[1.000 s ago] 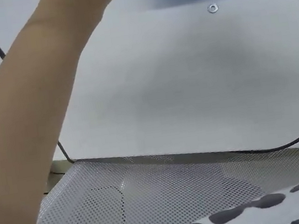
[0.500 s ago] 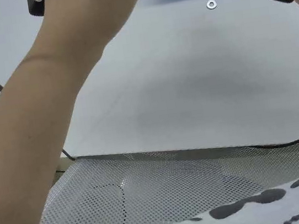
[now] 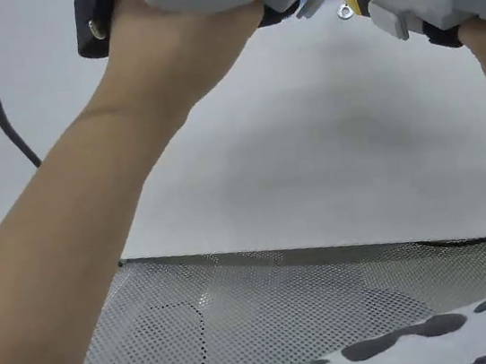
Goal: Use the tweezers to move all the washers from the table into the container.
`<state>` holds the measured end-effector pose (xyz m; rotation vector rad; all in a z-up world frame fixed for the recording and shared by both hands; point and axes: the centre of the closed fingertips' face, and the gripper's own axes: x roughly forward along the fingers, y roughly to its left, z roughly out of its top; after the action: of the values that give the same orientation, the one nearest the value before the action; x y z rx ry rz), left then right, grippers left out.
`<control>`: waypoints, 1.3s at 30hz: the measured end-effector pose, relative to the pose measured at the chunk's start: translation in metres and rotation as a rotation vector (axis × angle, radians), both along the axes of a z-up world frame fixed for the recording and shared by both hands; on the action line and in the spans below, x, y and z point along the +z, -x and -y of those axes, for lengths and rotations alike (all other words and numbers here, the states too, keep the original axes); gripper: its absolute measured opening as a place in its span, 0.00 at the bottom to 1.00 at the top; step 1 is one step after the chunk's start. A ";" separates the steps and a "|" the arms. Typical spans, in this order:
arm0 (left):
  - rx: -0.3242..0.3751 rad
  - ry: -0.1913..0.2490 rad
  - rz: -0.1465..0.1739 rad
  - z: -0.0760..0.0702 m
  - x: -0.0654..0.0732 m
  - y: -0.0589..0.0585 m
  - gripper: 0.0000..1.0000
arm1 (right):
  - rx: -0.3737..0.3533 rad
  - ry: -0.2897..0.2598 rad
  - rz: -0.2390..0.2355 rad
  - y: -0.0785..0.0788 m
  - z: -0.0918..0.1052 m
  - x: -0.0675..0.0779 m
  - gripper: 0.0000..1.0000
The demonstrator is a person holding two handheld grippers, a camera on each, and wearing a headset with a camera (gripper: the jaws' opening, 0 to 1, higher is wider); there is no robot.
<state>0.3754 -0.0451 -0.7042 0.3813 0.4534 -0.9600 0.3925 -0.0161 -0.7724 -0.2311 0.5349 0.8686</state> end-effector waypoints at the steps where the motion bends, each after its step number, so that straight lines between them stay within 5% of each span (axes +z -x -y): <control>1: -0.001 -0.001 -0.002 0.000 -0.001 0.000 0.00 | 0.000 0.000 -0.001 0.000 0.000 0.000 0.06; 16: -0.005 -0.015 -0.019 -0.001 -0.007 -0.001 0.00 | 0.026 -0.002 -0.027 0.000 0.000 -0.009 0.06; 25: -0.046 -0.026 -0.034 0.006 -0.009 0.006 0.00 | 0.049 0.086 0.020 0.004 0.003 -0.011 0.04; 31: -0.041 -0.005 -0.025 0.003 0.001 0.005 0.00 | 0.049 0.076 0.019 0.004 0.002 -0.002 0.03; 39: -0.040 0.019 0.028 0.002 0.024 0.000 0.00 | 0.051 0.066 0.056 -0.004 0.001 0.022 0.03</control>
<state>0.3753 -0.0475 -0.6801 0.3873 0.4118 -0.9963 0.3967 -0.0173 -0.7503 -0.3297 0.5074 0.8920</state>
